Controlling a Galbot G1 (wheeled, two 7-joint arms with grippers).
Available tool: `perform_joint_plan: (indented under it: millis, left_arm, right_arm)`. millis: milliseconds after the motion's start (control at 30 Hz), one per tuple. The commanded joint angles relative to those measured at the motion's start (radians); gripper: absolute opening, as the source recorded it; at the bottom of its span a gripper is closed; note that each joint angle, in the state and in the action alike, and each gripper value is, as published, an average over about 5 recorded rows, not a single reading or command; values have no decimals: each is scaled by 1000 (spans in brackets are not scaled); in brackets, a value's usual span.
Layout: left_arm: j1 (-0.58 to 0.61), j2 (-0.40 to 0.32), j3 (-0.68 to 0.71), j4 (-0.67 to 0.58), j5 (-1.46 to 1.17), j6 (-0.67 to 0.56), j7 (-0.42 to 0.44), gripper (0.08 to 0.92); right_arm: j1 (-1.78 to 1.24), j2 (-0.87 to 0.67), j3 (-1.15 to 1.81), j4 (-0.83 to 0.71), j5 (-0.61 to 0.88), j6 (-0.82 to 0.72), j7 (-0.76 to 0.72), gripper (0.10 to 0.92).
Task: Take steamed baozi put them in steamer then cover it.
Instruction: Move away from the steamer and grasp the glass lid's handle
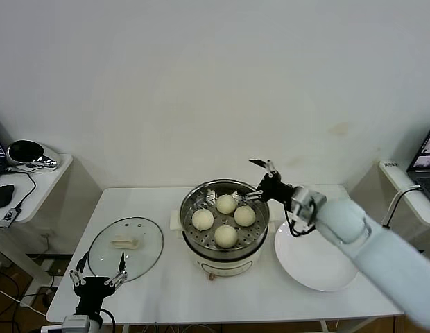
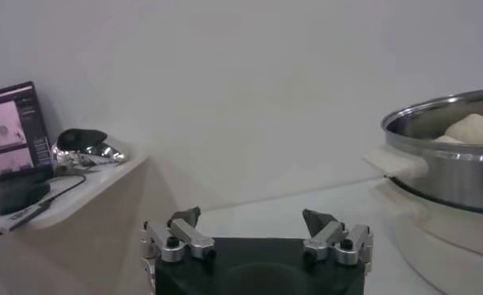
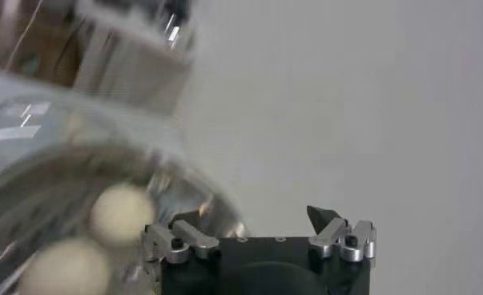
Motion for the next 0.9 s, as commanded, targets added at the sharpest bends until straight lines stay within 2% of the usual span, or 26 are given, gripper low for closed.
perform_joint_plan:
  millis: [33,267,500,667,900]
  left_arm:
    - [-16,-1,17,93,295,-79,-75,823]
    - [-48,18,-22,217,753,-178,-130,823]
    - [-60,154,-31,297,1084,-173,-80,823]
    - [-129,233,-6,393,1173,-165,-46,823]
    - [-317,287,66,591,1209,-180,-50,823]
  right_arm:
    - [-684,375,766,23,-127,320,-19,823]
    - [-788,522,888,64,-105,309,-54,823]
    - [-869,574,956,91,-101,289,-4,823]
    - [-897,593,995,106,-102,276,19,823]
    - [-926,616,1010,109,-111,276,36,823]
